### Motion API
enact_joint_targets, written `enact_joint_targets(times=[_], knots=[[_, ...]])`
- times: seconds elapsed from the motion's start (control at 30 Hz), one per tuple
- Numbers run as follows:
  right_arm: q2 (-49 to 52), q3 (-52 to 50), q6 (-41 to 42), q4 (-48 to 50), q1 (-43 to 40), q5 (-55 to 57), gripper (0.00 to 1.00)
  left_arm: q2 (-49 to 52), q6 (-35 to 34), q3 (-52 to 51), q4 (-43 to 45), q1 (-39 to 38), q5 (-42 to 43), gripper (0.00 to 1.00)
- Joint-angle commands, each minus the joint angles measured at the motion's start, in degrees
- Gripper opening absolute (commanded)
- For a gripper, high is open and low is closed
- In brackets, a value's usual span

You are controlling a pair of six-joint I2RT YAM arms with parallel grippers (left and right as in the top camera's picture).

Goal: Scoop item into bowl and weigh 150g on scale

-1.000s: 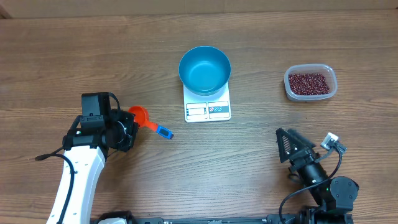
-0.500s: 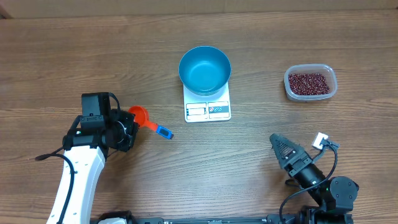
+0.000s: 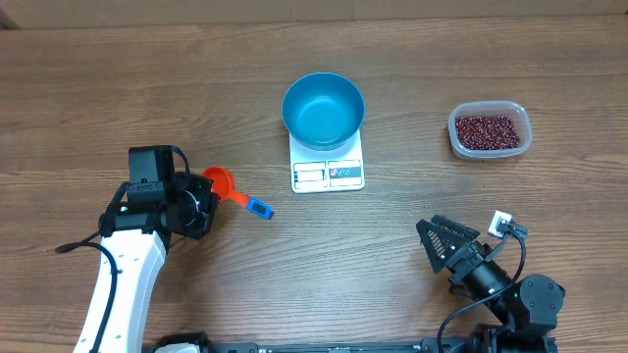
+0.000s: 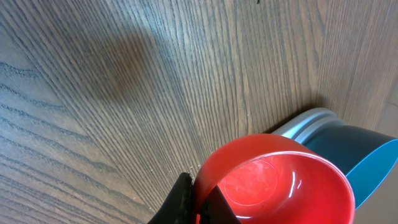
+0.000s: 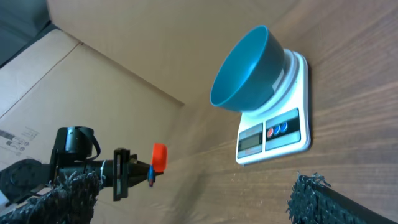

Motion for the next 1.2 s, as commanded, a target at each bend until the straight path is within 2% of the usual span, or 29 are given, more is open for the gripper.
enact_joint_targets(times=[0.0,0.27,0.53,0.6,0.63,0.77,0.9,1.07,1.17], knots=[[-0.55,5.40,0.20,-3.13,0.37,0.00,1.00,-1.16,0.90,0.74,0.24,0.26,0.72,0.04],[2.45,12.24,0.59,-8.57,0.37,-0.13,1.00,-1.16,0.92,0.74,0.22,0.26,1.77,0.04],[13.07,19.85,0.07,-10.21,0.37,-5.90,1.00,-1.16,0.87,0.74,1.84,0.26,1.77,0.04],[15.96,20.96,-1.46,-9.90,0.37,-9.27,1.00,-1.16,0.87,0.74,1.79,0.26,1.77,0.04],[17.97,21.33,-3.06,-7.61,0.37,-14.95,1.00,-1.16,0.87,0.74,1.70,0.26,1.81,0.04],[19.50,21.33,-3.13,-4.70,0.37,-23.65,1.00,-1.16,0.90,0.74,1.73,0.26,3.48,0.04],[19.50,21.31,-3.21,-5.18,0.37,-23.17,1.00,-1.16,0.90,0.74,1.73,0.26,5.16,0.04],[19.50,21.31,-9.11,-5.35,0.37,-18.56,1.00,-1.16,1.07,0.74,1.64,0.20,7.02,0.04],[19.63,21.31,-9.07,-5.42,0.37,-17.07,1.00,-1.16,1.60,0.74,1.57,0.20,8.28,0.04]])
